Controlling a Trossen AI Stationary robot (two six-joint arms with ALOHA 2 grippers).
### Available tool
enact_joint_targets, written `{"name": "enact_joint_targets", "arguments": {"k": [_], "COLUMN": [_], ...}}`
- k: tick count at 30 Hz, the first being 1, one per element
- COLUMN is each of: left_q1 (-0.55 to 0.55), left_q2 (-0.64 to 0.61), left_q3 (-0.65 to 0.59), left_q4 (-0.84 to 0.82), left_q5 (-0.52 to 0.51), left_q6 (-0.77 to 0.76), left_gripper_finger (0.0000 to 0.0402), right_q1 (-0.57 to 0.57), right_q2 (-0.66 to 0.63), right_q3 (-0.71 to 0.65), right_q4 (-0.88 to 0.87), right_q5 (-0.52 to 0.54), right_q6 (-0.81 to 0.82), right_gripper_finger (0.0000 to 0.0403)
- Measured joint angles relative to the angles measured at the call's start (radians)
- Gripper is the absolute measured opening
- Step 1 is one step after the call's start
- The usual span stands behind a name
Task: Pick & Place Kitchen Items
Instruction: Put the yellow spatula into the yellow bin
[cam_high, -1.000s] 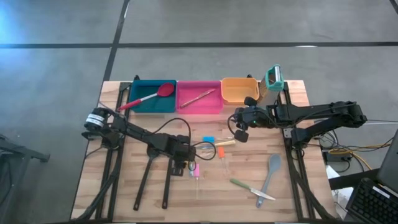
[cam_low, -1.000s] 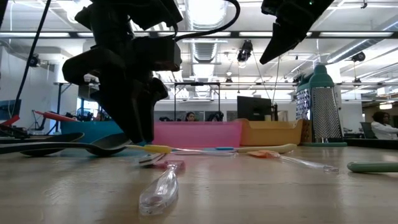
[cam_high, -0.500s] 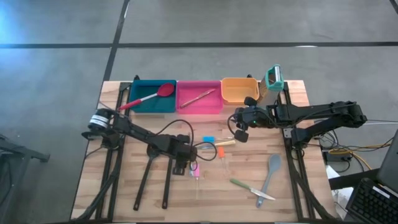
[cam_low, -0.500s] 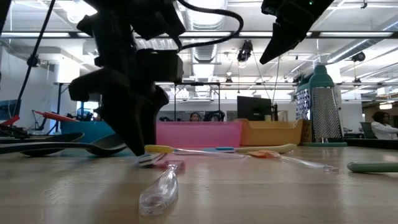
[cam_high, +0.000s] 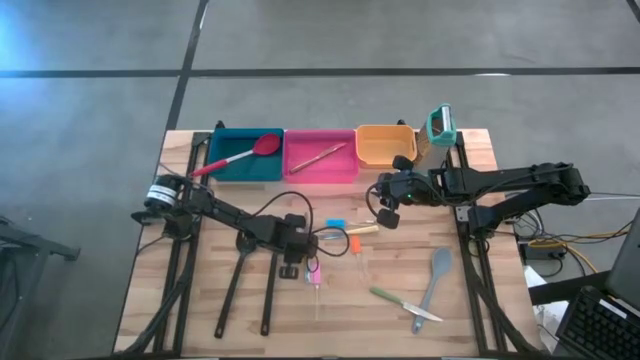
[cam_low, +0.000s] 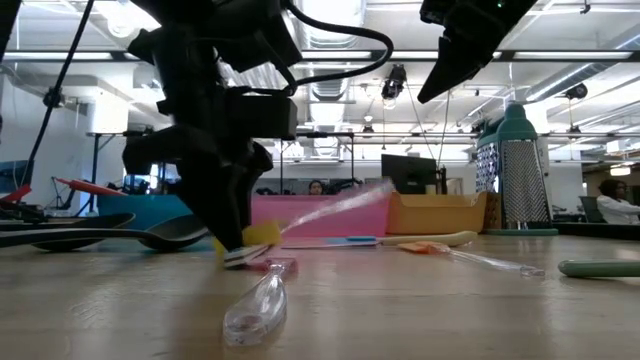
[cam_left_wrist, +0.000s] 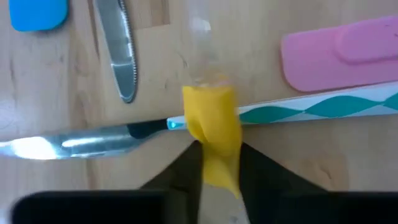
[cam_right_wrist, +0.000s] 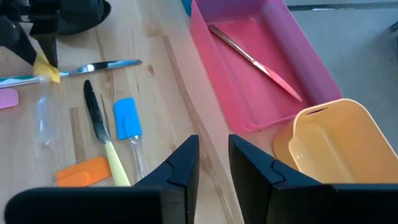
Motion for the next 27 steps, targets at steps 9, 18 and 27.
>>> {"name": "enact_joint_targets", "arguments": {"k": [9, 18, 27], "left_q1": [0.000, 0.000, 0.020], "left_q2": [-0.018, -0.066, -0.067], "left_q3": [0.001, 0.131, 0.356], "left_q4": [-0.034, -0.213, -0.442], "left_q5": [0.007, 0.008, 0.007], "left_q6": [-0.022, -0.024, -0.003], "left_gripper_finger": [0.0018, 0.0016, 0.0016], "right_q1": [0.000, 0.000, 0.002], "right_q2": [0.000, 0.000, 0.002], "right_q3": [0.000, 0.000, -0.023], "right_q4": [0.000, 0.004, 0.121], "right_q5": [0.000, -0.035, -0.273], "right_q6": [0.000, -0.023, -0.074], "right_gripper_finger": [0.0079, 0.0070, 0.0083]}}
